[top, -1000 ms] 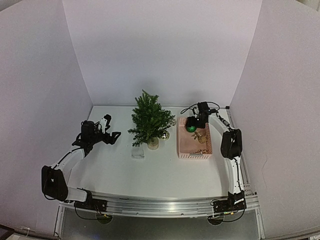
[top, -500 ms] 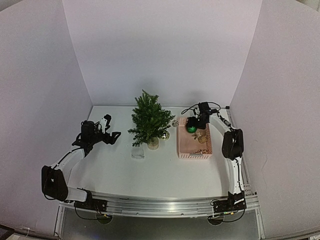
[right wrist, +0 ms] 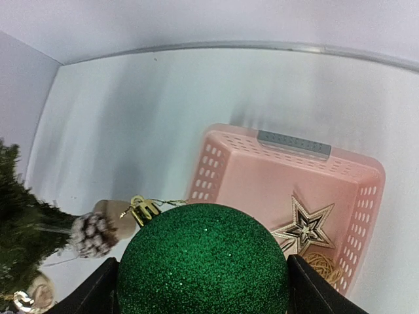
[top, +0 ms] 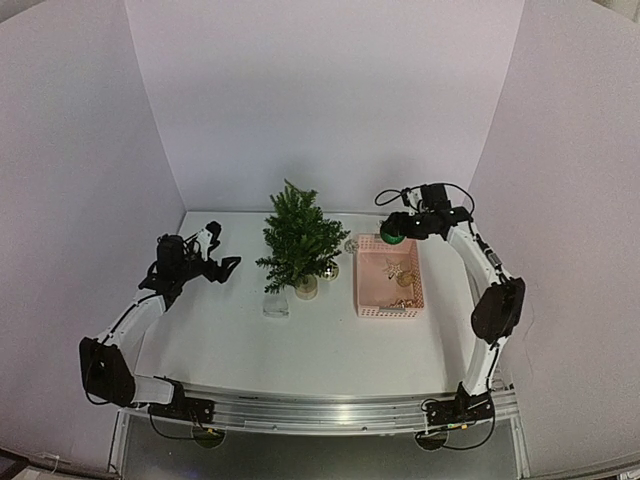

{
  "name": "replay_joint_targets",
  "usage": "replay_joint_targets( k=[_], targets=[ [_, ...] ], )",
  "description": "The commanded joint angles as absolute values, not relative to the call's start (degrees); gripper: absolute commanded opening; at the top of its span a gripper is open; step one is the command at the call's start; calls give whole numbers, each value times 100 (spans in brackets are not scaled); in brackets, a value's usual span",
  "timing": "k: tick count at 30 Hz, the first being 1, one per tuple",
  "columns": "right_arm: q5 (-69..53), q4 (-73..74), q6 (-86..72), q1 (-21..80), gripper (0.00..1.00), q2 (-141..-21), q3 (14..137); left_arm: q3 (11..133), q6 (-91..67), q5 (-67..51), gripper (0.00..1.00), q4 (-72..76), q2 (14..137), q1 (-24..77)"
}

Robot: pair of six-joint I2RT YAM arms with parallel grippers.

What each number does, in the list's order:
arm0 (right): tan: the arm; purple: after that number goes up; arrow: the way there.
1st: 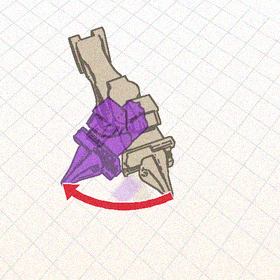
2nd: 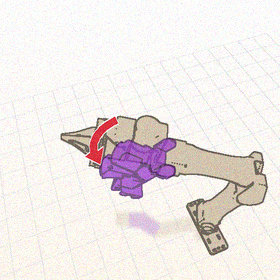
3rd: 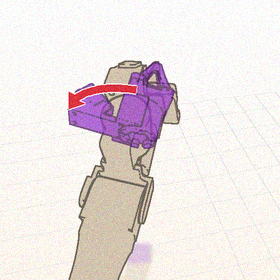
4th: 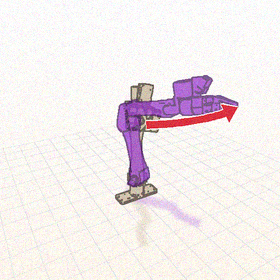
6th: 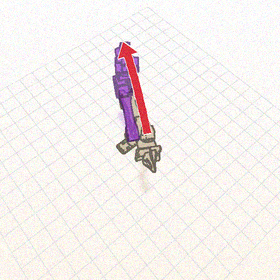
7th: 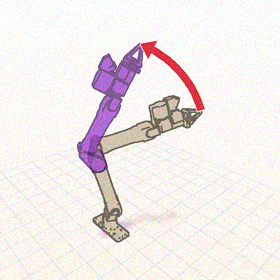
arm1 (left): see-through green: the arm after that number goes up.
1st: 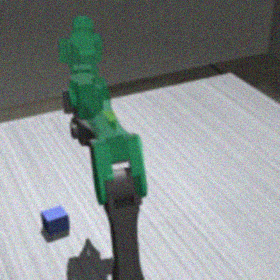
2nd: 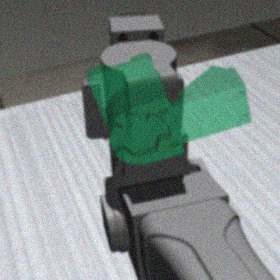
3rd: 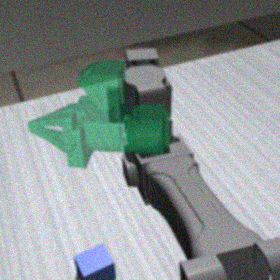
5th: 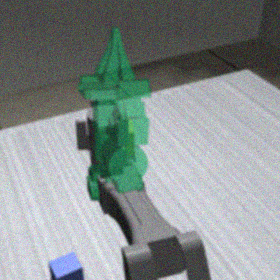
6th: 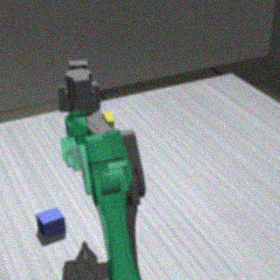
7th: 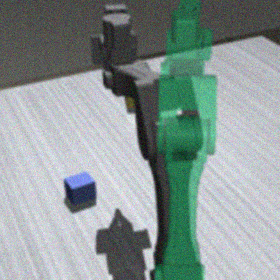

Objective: Decorate the small christmas tree

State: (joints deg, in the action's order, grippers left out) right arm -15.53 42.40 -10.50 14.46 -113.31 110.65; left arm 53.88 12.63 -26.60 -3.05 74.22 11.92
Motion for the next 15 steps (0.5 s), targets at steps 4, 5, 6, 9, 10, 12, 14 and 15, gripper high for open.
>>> replay_joint_targets(
  k=[4,5,6,9,10,12,14,15],
  targets=[
    [-2195,4242,-1149,1541,62,-9991,11009,6429,2093,-3554,93,-630,6996,1156],
    [-2205,4232,-1184,1599,62,-9876,11056,6595,2207,-3720,93,-678,6988,1161],
    [-2212,4221,-1221,1654,62,-9761,11103,6735,2329,-3908,93,-728,6986,1166],
    [-2219,4189,-1259,1975,62,-9561,11317,7271,2509,-4374,92,-922,7107,1187],
    [-2258,4164,-1246,2111,62,-9524,11394,7505,2514,-4472,91,-976,7179,1216],
    [-2297,4097,-1211,2439,63,-9466,11566,7864,2511,-4624,89,-1035,7307,1291],
    [-2277,3978,-1182,2826,63,-9432,11709,8157,2547,-4781,86,-1014,7391,1392],
    [-2245,3858,-1210,2980,63,-9420,11747,8248,2614,-4840,84,-1013,7413,1482]
  ],
)
